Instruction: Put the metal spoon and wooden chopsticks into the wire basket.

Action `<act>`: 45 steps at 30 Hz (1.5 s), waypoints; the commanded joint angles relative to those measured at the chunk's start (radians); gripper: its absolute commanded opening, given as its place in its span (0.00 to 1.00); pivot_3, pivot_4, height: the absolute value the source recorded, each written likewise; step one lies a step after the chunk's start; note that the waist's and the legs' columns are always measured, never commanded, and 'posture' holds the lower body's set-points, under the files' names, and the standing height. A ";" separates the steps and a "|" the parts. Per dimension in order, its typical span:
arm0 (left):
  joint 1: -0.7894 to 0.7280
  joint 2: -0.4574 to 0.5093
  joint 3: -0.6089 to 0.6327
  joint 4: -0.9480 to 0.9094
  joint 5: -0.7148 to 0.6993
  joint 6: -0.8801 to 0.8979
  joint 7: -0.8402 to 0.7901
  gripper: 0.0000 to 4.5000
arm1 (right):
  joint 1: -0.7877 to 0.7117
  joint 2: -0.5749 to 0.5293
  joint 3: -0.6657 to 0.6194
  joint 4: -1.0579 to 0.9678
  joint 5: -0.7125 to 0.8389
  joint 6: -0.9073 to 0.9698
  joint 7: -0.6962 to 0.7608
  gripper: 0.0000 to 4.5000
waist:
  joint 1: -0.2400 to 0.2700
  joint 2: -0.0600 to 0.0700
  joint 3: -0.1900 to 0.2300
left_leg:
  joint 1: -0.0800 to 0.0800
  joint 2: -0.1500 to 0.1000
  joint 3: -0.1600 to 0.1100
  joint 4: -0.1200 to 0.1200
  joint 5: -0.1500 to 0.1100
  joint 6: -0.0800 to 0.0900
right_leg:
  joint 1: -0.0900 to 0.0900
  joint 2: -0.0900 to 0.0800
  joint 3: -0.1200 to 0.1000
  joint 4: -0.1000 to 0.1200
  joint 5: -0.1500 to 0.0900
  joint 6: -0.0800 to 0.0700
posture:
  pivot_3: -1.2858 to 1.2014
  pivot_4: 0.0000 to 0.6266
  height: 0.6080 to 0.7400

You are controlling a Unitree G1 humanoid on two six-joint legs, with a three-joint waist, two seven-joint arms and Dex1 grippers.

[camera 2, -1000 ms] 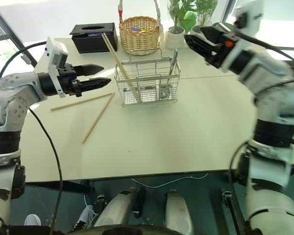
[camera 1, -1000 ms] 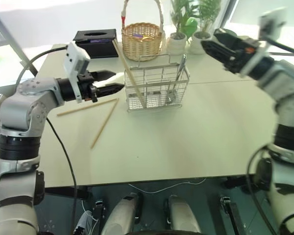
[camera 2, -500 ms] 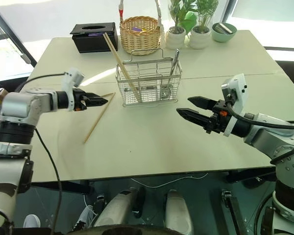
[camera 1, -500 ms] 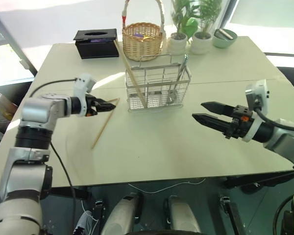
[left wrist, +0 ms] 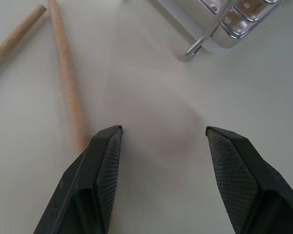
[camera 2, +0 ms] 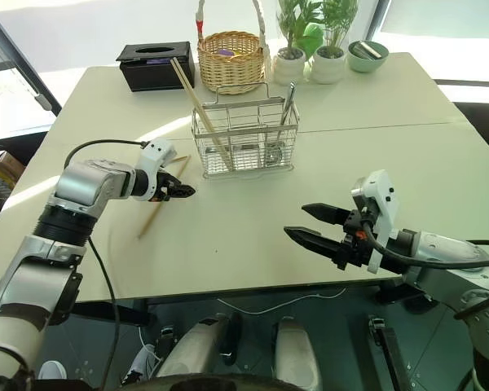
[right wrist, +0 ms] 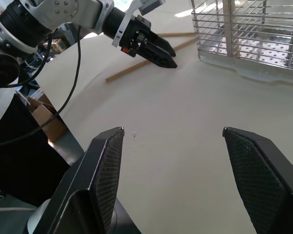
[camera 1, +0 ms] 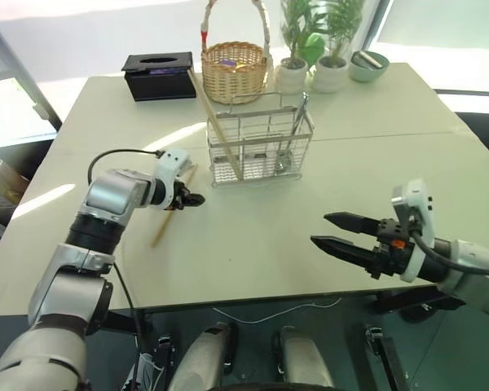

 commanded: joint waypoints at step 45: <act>-0.025 0.055 0.039 0.139 0.078 -0.061 -0.037 0.67 | 0.005 -0.051 0.072 0.044 -0.021 -0.130 0.050 0.75 | 0.028 -0.007 0.002 | -0.001 0.000 0.001 0.000 0.000 0.000 | 0.000 -0.002 -0.001 -0.002 0.000 -0.002 | 0.52 0.24 0.89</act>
